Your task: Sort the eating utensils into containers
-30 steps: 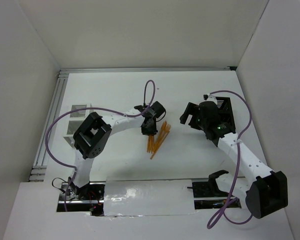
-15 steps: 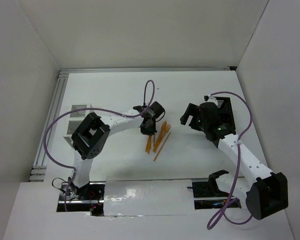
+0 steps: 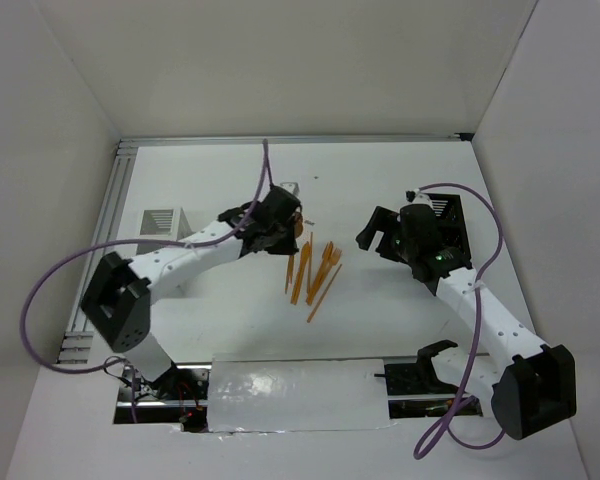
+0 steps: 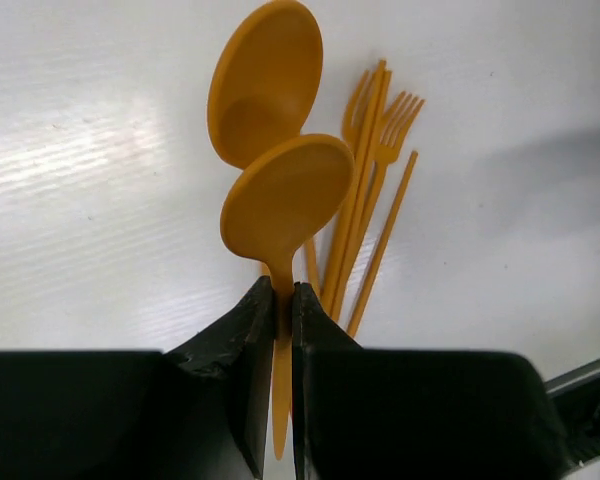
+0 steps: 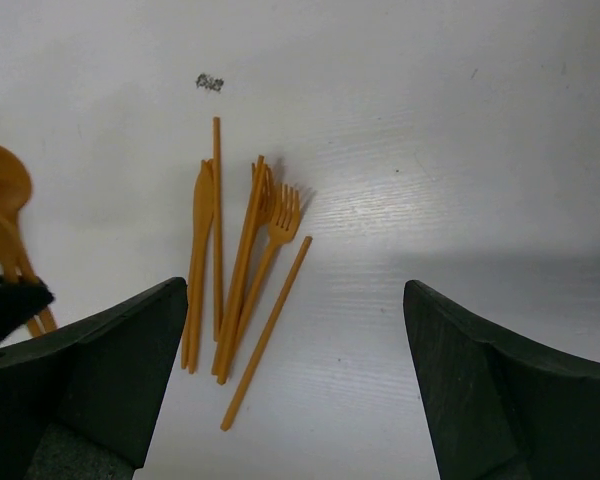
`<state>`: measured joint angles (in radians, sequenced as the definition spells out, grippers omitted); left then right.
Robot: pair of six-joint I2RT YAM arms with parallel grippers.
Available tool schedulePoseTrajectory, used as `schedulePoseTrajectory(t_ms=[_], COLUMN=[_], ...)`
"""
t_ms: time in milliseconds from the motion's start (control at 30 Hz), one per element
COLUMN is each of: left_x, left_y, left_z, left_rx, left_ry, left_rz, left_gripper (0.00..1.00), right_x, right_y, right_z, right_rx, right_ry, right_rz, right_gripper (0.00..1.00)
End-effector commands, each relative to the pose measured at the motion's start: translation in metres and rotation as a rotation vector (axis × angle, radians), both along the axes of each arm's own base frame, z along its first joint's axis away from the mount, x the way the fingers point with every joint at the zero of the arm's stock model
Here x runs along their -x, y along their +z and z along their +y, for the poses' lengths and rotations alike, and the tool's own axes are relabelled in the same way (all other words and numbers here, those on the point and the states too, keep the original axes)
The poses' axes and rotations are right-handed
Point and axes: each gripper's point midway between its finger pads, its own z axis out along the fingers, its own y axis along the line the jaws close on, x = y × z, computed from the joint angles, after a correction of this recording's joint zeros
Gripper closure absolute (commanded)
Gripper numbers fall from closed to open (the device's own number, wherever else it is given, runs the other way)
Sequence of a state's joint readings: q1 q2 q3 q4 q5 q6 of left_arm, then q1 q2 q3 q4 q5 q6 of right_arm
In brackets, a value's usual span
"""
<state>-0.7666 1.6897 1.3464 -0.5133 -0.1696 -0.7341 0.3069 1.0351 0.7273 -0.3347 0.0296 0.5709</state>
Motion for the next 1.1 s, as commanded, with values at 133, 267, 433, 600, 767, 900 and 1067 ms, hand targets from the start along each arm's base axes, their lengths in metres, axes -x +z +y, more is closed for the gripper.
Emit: schedulePoseTrajectory(t_ms=[133,267,433,600,767,900,1067], left_x=[-0.044,-0.050,-0.062,-0.078,-0.074,-0.070,-0.071], left_y=[0.115,0.182,0.232,0.231,0.212,0.201,0.190], left_z=[0.105,0.159,0.233,0.295,0.343,0.362,0.368], left_rx=[0.150,0.156,0.074,-0.022,-0.071,-0.108,-0.145], left_ry=[0.040,0.039,0.140,0.239,0.327,0.394,0.398], left_rz=[-0.532,-0.843,-1.083,-1.166,-1.198,-1.233,-1.212], left_gripper=[1.00,1.00,1.00,1.00,1.00,1.00,1.00], right_x=[-0.012,-0.016,-0.018,-0.021,-0.024,-0.026,-0.029], right_y=[0.024,0.016,0.013,0.019,0.015,0.008,0.002], right_z=[0.024,0.032,0.037,0.037,0.033,0.034,0.034], right_rx=[-0.082,-0.082,-0.077,-0.075,-0.057,-0.054,-0.052], right_ry=[0.107,0.128,0.145,0.141,0.115,0.113,0.110], right_rz=[-0.105,-0.077,-0.078,-0.110,-0.104,-0.086,-0.070], right_gripper=[0.05,0.05,0.05,0.05,0.03,0.03,0.03])
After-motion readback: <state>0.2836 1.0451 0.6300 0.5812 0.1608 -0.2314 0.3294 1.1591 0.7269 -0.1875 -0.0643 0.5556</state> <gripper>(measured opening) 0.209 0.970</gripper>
